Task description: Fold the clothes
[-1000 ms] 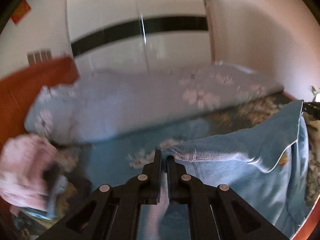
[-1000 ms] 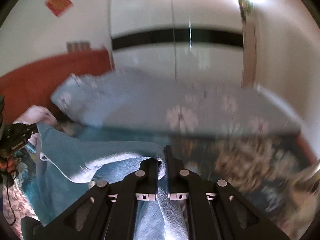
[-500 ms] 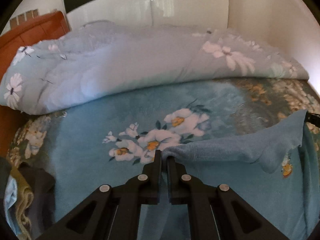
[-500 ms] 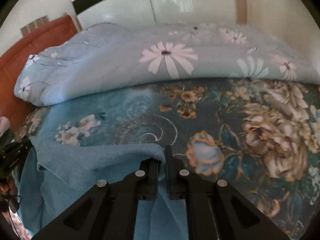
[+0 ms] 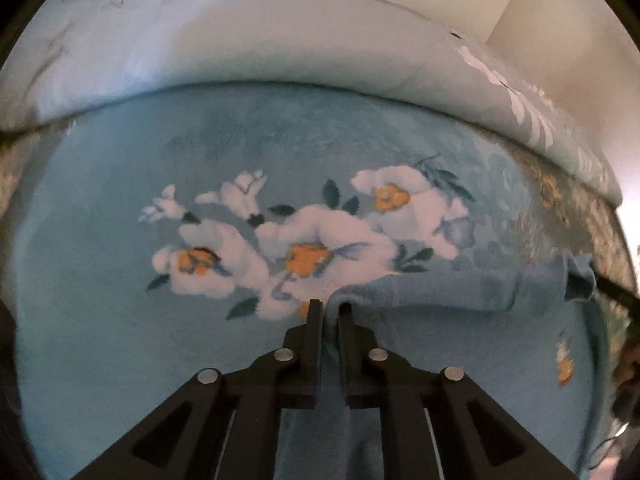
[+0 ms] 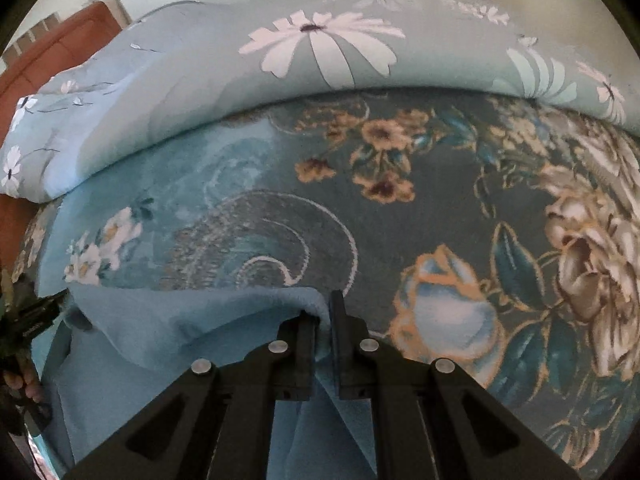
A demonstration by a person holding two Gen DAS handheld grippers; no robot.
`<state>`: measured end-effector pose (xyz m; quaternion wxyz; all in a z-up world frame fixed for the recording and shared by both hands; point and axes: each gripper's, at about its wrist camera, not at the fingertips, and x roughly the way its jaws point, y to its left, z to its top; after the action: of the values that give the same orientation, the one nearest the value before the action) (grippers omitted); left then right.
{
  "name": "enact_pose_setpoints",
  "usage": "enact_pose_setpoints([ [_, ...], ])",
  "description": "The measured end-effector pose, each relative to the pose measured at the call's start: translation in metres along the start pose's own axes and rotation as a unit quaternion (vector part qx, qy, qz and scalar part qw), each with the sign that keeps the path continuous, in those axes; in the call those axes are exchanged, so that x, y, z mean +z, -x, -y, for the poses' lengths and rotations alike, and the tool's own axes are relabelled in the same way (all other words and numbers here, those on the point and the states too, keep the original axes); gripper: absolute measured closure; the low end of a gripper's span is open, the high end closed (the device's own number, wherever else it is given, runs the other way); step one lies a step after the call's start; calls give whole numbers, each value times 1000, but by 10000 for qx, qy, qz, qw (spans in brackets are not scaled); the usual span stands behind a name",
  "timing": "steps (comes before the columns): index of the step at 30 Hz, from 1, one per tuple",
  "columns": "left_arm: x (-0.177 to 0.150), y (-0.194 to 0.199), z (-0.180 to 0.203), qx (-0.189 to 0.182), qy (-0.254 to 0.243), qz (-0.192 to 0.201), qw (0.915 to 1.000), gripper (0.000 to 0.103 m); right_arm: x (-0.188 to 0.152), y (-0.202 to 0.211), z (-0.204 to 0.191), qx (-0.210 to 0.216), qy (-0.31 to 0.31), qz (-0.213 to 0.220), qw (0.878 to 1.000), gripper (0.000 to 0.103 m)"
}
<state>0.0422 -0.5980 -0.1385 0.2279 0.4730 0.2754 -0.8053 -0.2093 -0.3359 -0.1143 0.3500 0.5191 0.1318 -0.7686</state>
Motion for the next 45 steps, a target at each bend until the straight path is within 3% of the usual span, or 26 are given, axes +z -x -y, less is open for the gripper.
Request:
enact_pose_setpoints([
  [2, 0, 4, -1, -71, 69, -21, 9999, 88, 0, -1, 2, 30, -61, 14, 10000, 93],
  [4, 0, 8, -1, -108, 126, -17, 9999, 80, 1, -1, 3, 76, -109, 21, 9999, 92],
  [6, 0, 18, -6, -370, 340, 145, 9986, 78, 1, 0, 5, 170, -138, 22, 9998, 91],
  [9, 1, 33, -18, -812, 825, 272, 9929, 66, 1, 9, 11, 530, -232, 169, 9982, 75],
  [10, 0, 40, -18, -760, 864, 322, 9928, 65, 1, 15, 16, 716, -339, 258, 9965, 66],
  [14, -14, 71, -9, -356, 652, 446, 9962, 64, -4, 44, 32, 780, -629, 477, 9938, 66],
  [16, -29, 88, -4, -353, 459, 520, 9970, 63, -14, 61, 38, 803, -621, 551, 9933, 66],
  [19, -71, 115, 4, -347, 342, 731, 9961, 49, -51, 91, 50, 586, -431, 531, 9959, 66],
  [22, -118, 137, 8, -446, 322, 955, 9939, 43, -104, 121, 62, 582, -290, 523, 9965, 66],
  [27, -188, 148, 33, -398, -61, 1059, 9936, 43, -201, 157, 88, 552, -263, 406, 9973, 65],
  [32, -227, 162, 32, -508, 210, 924, 9942, 43, -264, 165, 109, 325, -475, 171, 9982, 64],
  [43, -261, 188, 53, -372, 9, 1028, 9940, 43, -304, 170, 92, 645, -568, 396, 9955, 65],
  [45, -263, 190, 53, -355, 18, 1017, 9942, 43, -311, 171, 89, 706, -584, 439, 9948, 87],
])
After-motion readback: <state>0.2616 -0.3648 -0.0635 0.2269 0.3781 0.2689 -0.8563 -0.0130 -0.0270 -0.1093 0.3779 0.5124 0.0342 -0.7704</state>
